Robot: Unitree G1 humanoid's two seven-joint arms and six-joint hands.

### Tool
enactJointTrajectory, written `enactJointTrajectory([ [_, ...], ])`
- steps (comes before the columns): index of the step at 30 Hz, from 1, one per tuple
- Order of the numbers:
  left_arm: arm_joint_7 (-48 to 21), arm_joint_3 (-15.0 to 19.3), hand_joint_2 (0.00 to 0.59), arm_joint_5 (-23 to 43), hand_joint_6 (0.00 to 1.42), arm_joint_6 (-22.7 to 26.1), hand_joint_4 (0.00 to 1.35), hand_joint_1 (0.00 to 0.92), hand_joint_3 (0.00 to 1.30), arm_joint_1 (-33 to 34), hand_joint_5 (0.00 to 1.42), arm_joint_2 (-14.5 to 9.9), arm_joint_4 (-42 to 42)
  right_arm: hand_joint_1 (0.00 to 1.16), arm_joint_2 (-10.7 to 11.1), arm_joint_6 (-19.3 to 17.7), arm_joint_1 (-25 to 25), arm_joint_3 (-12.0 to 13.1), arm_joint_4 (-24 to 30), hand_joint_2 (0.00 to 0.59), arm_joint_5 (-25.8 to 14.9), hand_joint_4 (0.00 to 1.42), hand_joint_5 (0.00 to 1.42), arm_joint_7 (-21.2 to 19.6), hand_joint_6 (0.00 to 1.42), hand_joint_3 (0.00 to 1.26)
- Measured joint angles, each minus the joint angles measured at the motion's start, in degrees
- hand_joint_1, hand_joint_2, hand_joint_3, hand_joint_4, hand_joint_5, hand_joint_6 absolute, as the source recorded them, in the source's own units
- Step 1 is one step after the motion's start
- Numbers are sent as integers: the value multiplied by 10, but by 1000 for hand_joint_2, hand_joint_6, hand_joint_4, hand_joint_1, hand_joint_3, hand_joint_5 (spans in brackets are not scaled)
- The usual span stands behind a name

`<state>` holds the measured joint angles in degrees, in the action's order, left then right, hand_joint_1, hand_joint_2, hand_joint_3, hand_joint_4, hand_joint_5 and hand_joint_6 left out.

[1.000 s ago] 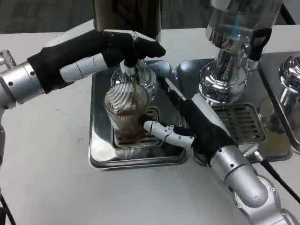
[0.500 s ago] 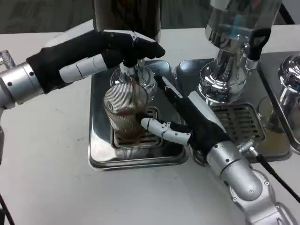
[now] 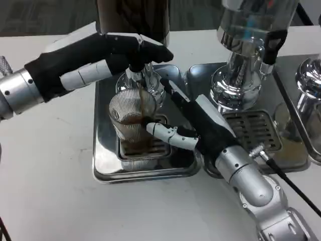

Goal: Grasp the cup under the faucet to collect the drink, then remove the cup.

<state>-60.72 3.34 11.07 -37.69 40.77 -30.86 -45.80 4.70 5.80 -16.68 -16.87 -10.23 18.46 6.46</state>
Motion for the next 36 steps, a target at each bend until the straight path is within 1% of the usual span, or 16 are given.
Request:
enactJointTrajectory([
  [5,11,4,85,1,207,1,272,0,357,-9,224,-1,8,518,-2,-5,-12,0,-17,246,-3,0,0,0,0,0],
  [7,20,9,79,2,214,2,275,0,357,-13,235,-2,9,517,-2,-10,-15,0,-24,247,-4,0,0,0,0,0],
  [14,65,50,74,24,240,6,279,0,348,-42,255,1,11,509,-4,-18,-21,1,-32,253,-10,0,0,0,0,0],
  [20,99,83,74,46,249,4,280,0,348,-48,257,8,14,505,-4,-23,-21,5,-32,254,-12,0,0,0,0,0],
  [22,105,92,82,50,260,2,280,0,348,-50,258,10,16,504,-4,-26,-21,5,-33,254,-12,0,0,0,0,0],
  [27,110,102,90,53,266,2,286,0,363,-63,264,11,18,500,-3,-31,-21,9,-39,252,-13,0,0,0,0,0],
  [29,110,105,99,57,274,2,295,0,373,-68,268,11,18,474,-3,-32,-21,10,-41,241,-14,0,0,0,0,0],
  [36,110,120,115,71,284,2,316,0,408,-92,284,11,25,451,-3,-40,-23,10,-53,250,-20,0,0,0,0,0],
])
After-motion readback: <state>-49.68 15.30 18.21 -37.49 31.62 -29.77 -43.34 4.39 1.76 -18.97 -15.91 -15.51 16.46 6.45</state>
